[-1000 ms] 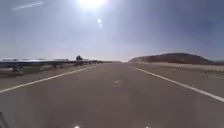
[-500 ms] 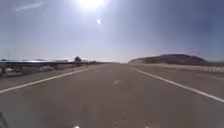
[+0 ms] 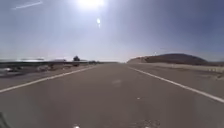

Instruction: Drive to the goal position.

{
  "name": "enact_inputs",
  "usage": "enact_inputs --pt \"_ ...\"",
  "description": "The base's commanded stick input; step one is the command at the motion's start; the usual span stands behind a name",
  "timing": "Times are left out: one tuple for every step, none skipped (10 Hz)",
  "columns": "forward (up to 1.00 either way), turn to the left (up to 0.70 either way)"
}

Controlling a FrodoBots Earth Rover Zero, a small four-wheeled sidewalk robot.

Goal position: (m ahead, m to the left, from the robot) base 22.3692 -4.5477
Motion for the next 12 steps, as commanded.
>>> enact_inputs --pt "1.00 0.00" --pt "1.00 0.00" --pt "1.00 0.00" --pt "1.00 0.00" --pt "1.00 0.00" --pt "1.00 0.00" --pt "1.00 0.00" --pt "1.00 0.00" --pt "1.00 0.00" --pt "1.00 0.00" --pt "1.00 0.00" --pt "1.00 0.00"
